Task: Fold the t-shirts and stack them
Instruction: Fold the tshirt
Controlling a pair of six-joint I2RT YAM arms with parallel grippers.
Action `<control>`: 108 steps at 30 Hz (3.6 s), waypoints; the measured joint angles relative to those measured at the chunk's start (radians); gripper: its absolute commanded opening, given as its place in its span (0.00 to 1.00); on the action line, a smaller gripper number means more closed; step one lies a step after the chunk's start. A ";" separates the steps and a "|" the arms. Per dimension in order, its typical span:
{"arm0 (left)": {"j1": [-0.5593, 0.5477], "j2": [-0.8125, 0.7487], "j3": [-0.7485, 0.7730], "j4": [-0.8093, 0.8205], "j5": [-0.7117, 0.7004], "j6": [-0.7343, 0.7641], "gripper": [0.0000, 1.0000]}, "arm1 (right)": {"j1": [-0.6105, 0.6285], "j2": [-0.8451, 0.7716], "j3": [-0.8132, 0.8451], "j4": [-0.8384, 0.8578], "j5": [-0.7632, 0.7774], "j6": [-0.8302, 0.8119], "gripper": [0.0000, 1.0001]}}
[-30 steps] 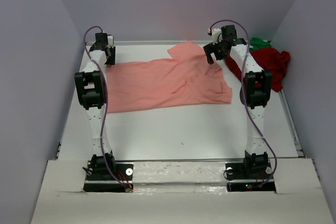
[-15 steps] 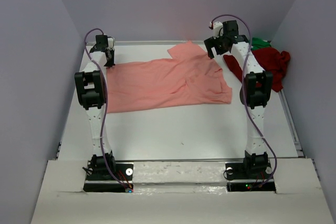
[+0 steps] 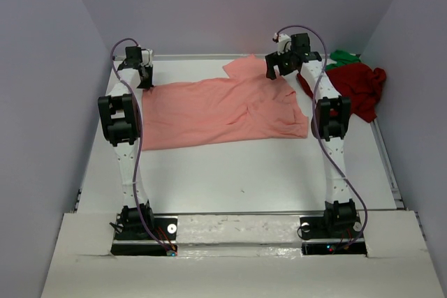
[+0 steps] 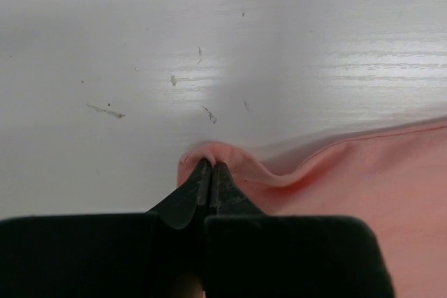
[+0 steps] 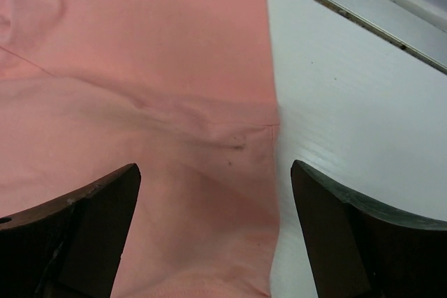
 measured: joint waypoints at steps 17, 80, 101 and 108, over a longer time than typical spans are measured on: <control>-0.001 -0.029 -0.050 0.009 0.021 0.003 0.00 | 0.000 0.071 0.088 0.013 -0.069 0.006 0.72; -0.055 -0.232 -0.211 -0.007 -0.052 0.053 0.00 | 0.000 -0.095 -0.088 0.003 -0.074 -0.063 0.00; -0.055 -0.317 -0.325 -0.017 -0.107 0.090 0.00 | 0.000 -0.267 -0.328 -0.016 -0.046 -0.126 0.00; -0.055 -0.357 -0.330 -0.023 -0.107 0.102 0.00 | 0.000 -0.302 -0.366 -0.031 -0.027 -0.145 0.00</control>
